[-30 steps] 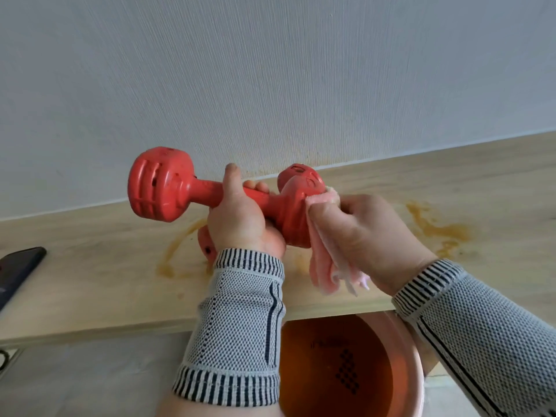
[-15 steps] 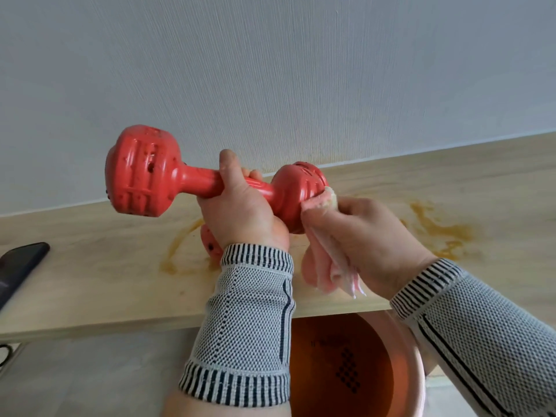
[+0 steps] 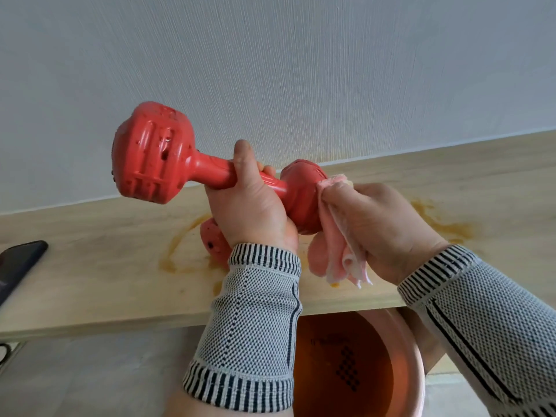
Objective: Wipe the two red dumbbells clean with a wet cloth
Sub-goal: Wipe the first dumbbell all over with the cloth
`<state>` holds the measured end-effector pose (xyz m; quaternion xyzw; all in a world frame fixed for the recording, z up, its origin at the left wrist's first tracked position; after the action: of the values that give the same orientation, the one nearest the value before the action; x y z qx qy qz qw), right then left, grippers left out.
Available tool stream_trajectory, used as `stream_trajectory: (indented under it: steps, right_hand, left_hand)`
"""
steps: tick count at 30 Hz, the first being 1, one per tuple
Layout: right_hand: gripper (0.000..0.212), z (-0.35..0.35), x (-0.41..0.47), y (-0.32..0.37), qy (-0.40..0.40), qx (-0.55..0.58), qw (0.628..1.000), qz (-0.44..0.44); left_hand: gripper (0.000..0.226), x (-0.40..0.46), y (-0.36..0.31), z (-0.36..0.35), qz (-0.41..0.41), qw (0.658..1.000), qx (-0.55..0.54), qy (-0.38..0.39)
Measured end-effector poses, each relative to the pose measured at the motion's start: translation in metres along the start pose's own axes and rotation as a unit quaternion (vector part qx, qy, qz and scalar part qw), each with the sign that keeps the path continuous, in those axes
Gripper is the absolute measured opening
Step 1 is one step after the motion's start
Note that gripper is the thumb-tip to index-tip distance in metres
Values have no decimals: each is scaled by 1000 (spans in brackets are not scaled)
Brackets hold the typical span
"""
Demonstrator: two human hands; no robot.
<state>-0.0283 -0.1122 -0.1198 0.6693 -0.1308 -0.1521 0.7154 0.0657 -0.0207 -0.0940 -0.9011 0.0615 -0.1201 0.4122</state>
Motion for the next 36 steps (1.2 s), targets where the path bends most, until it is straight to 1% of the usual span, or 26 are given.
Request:
stream_trajectory:
  steps: [2,3,5,6,9,10,12,16,17,19,21,24,26,29,31,34,36]
  right_hand:
    - [58,0,0,0,11,18,1000,-9]
    - [55,1,0,0,10,32,999,-8]
    - [41,3,-1,2,-8,70,998,-5]
    - [39,4,-1,2,-13,69,998,-4]
    - [60,3,-2,3,14,-19,1000,-13]
    - [62,3,-3,3,10,-45,999,-10]
    - [60,6,-6,6,-10,-80,997,6]
    - [36,1,-10,5,0,-95,995,11]
    - [37,0,-10,4,-9,-109,994,15]
    - [48,3,-7,4,-46,-127,991,24]
    - [55,9,-6,7,-87,-114,989,25]
    - [52,12,-6,8,-115,-105,987,25]
    - [51,9,-7,5,-113,-124,985,29]
    - [45,-4,-7,-2,-67,-157,984,44]
    - [45,-3,-8,0,-77,-182,978,63]
    - [49,3,-10,8,-85,-178,975,101]
    - [48,6,-10,10,-104,-174,973,111]
  left_hand:
    - [16,0,-1,-1,-5,1000,3,3]
    - [16,0,-1,-1,-5,1000,2,5]
    - [16,-1,-1,-1,-1,1000,2,6]
    - [16,-1,-1,-1,1,1000,1,7]
    - [16,-2,0,-2,3,1000,0,13]
    - [16,-3,0,-2,5,1000,2,13]
    - [16,-2,0,-3,4,1000,6,9]
    - [14,-1,-1,-2,5,1000,8,2]
    - [14,-1,-1,-2,10,1000,4,2]
    - [15,-2,0,-3,17,1000,-4,6]
    - [14,-3,0,-5,16,1000,-1,12]
    - [16,-4,1,-5,14,1000,14,10]
    - [15,-3,2,-3,20,1000,9,-2]
    - [15,2,2,3,38,999,-17,-32]
    - [17,4,2,4,61,996,-47,-40]
    - [23,4,3,5,99,991,-77,-42]
    - [25,4,3,4,111,987,-110,-27]
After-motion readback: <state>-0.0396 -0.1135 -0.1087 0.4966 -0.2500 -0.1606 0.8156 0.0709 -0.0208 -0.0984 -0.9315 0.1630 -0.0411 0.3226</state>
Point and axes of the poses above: each hand's wrist, its own x-axis towards the middle knuckle, its own z-axis out of the back of the hand, y = z × x, the point moved 4 cm from there along x, towards the middle knuckle, and after that the axes turned 14 degrees about y, right-handed, at the moved point
